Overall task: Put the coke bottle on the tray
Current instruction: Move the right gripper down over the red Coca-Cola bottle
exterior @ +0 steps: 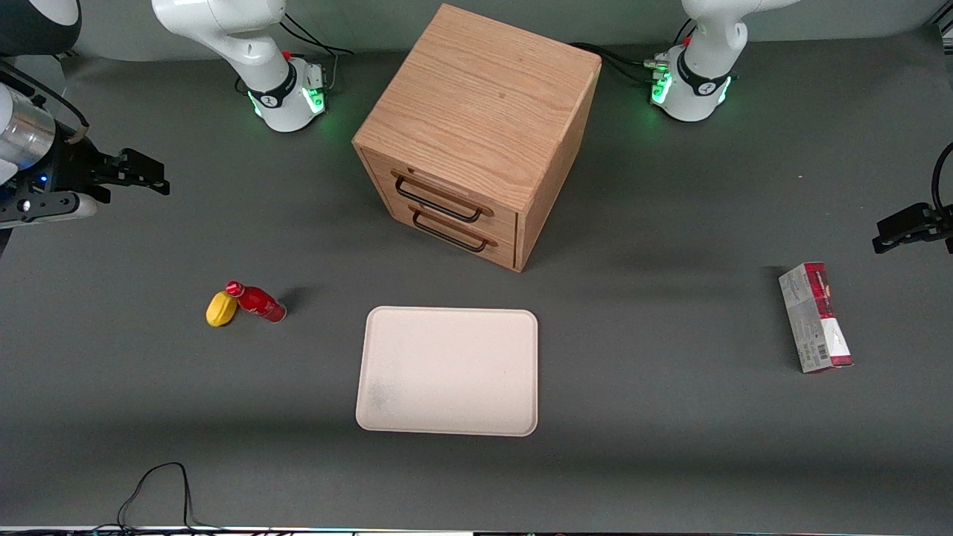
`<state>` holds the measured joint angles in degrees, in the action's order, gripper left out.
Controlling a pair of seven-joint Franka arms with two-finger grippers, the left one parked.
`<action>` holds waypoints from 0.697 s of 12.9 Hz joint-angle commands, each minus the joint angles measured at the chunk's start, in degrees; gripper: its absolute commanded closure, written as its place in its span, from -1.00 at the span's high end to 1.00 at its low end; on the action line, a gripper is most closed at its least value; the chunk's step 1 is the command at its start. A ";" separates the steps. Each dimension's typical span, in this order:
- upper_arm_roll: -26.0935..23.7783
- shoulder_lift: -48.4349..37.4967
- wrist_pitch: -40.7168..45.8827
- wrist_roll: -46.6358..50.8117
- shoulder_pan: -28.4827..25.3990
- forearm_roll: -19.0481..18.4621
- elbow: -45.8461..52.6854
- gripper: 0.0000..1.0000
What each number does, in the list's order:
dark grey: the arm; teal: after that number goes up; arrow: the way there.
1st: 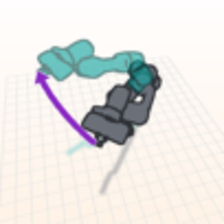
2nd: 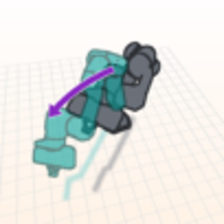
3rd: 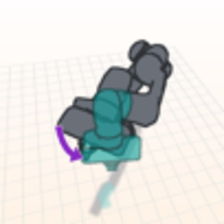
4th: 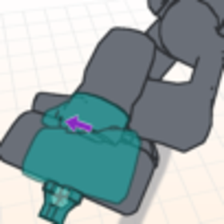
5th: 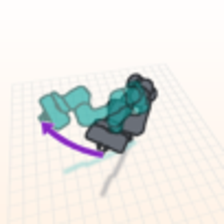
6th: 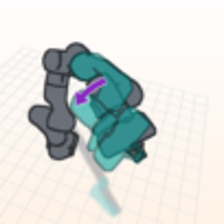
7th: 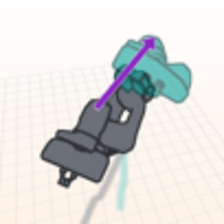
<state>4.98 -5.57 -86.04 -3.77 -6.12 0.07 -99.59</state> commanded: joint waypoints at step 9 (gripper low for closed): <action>1.53 1.44 1.85 -0.36 -1.17 0.98 2.37 1.00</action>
<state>5.65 -5.08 -85.55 -3.77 -6.80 0.10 -99.47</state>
